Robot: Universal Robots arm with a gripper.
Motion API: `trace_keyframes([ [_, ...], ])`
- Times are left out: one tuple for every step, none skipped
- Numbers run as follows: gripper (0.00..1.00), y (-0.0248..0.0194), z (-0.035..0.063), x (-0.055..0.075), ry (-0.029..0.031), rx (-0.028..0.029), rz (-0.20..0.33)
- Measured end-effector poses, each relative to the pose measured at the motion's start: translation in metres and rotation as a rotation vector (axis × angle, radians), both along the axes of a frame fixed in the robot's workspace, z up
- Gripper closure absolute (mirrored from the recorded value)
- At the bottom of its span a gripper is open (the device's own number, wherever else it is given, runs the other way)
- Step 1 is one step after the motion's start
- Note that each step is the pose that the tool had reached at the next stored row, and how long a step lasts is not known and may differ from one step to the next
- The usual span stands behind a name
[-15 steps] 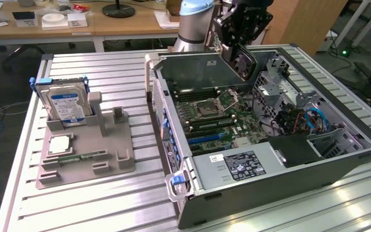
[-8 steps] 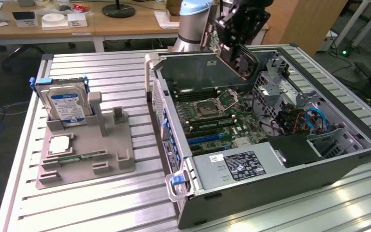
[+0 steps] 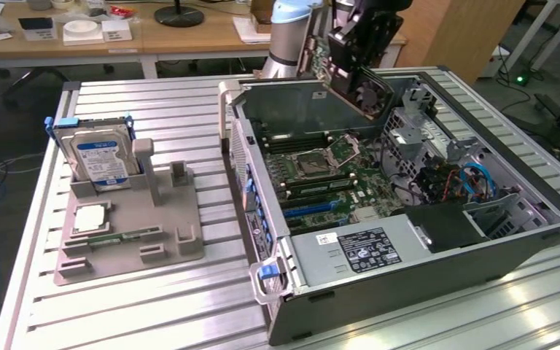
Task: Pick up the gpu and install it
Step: 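Insert the gpu into the slot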
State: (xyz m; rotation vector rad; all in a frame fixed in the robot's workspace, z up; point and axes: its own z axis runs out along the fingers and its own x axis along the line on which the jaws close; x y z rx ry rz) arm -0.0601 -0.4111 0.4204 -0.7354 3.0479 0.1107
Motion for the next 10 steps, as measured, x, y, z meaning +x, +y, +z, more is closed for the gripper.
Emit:
trace_keyframes([
  [0.73, 0.0, 0.0, 0.0, 0.0, 0.0, 0.015],
  [0.73, 0.0, 0.0, 0.0, 0.0, 0.0, 0.03],
  [0.73, 0.0, 0.0, 0.0, 0.0, 0.0, 0.046],
  [0.73, 0.0, 0.0, 0.0, 0.0, 0.0, 0.061],
  [0.73, 0.0, 0.0, 0.0, 0.0, 0.0, 0.078],
  [0.73, 0.0, 0.0, 0.0, 0.0, -0.0001, 0.094],
  [0.73, 0.0, 0.0, 0.0, 0.0, 0.0, 0.109],
  [0.73, 0.0, 0.0, 0.0, 0.0, 0.0, 0.124],
  [0.73, 0.0, 0.0, 0.0, 0.0, -0.0001, 0.139],
  [0.73, 0.0, 0.0, 0.0, 0.0, 0.0, 0.154],
])
